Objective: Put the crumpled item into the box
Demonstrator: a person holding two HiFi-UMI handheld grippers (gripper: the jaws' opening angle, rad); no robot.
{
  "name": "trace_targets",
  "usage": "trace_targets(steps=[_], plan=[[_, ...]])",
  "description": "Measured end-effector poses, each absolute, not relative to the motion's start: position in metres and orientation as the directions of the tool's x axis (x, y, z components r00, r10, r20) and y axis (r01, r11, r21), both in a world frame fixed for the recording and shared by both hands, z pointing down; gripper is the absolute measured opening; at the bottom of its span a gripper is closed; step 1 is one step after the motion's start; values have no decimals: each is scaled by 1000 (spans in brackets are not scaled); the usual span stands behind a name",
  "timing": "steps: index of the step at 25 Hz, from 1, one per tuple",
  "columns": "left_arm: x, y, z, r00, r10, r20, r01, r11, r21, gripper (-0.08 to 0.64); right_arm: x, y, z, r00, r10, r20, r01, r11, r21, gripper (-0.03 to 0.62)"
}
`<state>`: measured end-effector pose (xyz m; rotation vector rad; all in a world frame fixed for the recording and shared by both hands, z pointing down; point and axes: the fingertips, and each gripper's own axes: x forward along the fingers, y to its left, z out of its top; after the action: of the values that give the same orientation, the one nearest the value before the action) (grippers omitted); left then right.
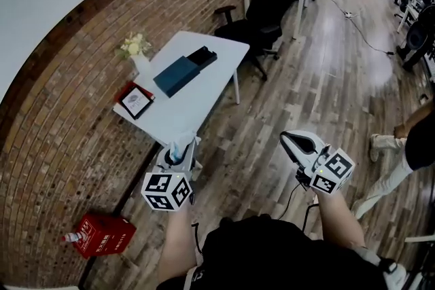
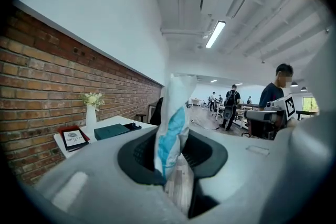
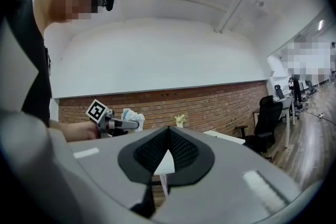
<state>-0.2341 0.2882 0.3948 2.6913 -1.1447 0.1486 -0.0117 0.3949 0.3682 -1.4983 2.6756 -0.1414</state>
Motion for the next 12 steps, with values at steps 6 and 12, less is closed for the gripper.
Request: trace_targets(steps=[6, 12], plan=[[-192, 303, 395, 710, -682, 177, -704, -698, 134, 98, 19, 415, 370, -555, -831, -22, -823, 553, -128, 0], [-152, 314, 393, 739, -651, 170, -672, -727, 140, 98, 44, 432, 381, -565, -825, 9, -816, 558, -150, 0]])
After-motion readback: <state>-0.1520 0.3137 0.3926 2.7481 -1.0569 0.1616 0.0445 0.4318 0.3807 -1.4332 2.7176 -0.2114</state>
